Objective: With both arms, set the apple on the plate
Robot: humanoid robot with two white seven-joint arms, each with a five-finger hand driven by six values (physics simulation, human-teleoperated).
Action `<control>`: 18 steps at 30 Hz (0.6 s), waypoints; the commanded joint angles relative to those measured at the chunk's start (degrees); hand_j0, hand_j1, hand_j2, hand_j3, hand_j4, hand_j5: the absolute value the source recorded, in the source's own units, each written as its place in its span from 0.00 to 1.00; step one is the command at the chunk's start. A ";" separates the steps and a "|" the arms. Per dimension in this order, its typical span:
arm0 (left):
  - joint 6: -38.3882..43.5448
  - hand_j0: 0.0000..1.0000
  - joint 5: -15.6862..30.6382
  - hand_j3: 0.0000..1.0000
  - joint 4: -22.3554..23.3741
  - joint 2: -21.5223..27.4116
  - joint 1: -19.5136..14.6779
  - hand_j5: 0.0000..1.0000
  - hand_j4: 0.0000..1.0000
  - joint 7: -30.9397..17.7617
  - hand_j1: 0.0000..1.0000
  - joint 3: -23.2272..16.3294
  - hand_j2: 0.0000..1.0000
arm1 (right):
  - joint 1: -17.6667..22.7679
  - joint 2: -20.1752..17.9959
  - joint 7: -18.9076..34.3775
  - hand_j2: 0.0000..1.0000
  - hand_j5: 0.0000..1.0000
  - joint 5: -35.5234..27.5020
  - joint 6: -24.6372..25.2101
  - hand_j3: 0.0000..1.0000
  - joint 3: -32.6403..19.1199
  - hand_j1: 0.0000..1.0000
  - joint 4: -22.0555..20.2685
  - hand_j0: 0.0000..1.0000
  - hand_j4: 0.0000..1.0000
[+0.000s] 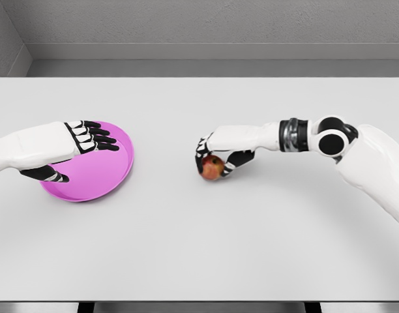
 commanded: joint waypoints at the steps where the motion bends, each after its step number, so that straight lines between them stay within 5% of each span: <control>1: 0.07 1.00 0.37 1.00 0.00 0.06 0.00 1.00 1.00 0.03 1.00 0.03 1.00 | 0.00 0.27 -0.05 1.00 1.00 -0.29 0.18 1.00 -0.25 1.00 -0.15 1.00 1.00; 6: 0.07 1.00 0.37 1.00 0.00 0.06 0.00 1.00 1.00 0.03 1.00 0.03 1.00 | 0.97 -0.61 -0.05 1.00 1.00 -0.38 0.18 1.00 -4.98 1.00 0.29 1.00 1.00; 8: 0.07 1.00 0.37 1.00 0.00 0.06 0.00 1.00 1.00 0.03 1.00 -0.06 1.00 | 3.51 -5.25 -0.05 1.00 1.00 -0.47 0.18 1.00 -14.28 1.00 1.87 1.00 1.00; 11: 0.07 1.00 0.37 1.00 0.09 -1.61 -1.41 1.00 1.00 0.03 1.00 -0.06 1.00 | 7.38 -5.44 -0.05 1.00 1.00 -0.65 0.18 1.00 -34.07 1.00 13.29 1.00 1.00; 13: 0.07 1.00 0.28 1.00 0.44 -6.35 -3.16 1.00 1.00 0.03 1.00 -0.41 1.00 | 7.91 -2.81 -0.05 1.00 1.00 -0.65 0.18 1.00 -38.13 1.00 14.79 1.00 1.00; 14: 0.07 1.00 -0.07 1.00 0.97 -8.55 -6.23 1.00 1.00 -0.06 1.00 -3.56 1.00 | 8.00 -2.80 -0.05 1.00 1.00 -0.65 0.18 1.00 -38.13 1.00 14.79 1.00 1.00; 16: 0.07 1.00 -0.86 1.00 1.32 -17.68 -13.70 1.00 1.00 -8.48 1.00 -11.13 1.00 | 8.00 -2.98 -0.05 1.00 1.00 -0.65 0.18 1.00 -38.04 1.00 14.53 1.00 1.00; 18: 0.07 1.00 -0.86 1.00 5.09 -26.91 -17.49 1.00 1.00 -14.82 1.00 -15.17 1.00 | 8.09 -2.98 -0.05 1.00 1.00 -0.38 0.18 1.00 -37.69 1.00 14.35 1.00 1.00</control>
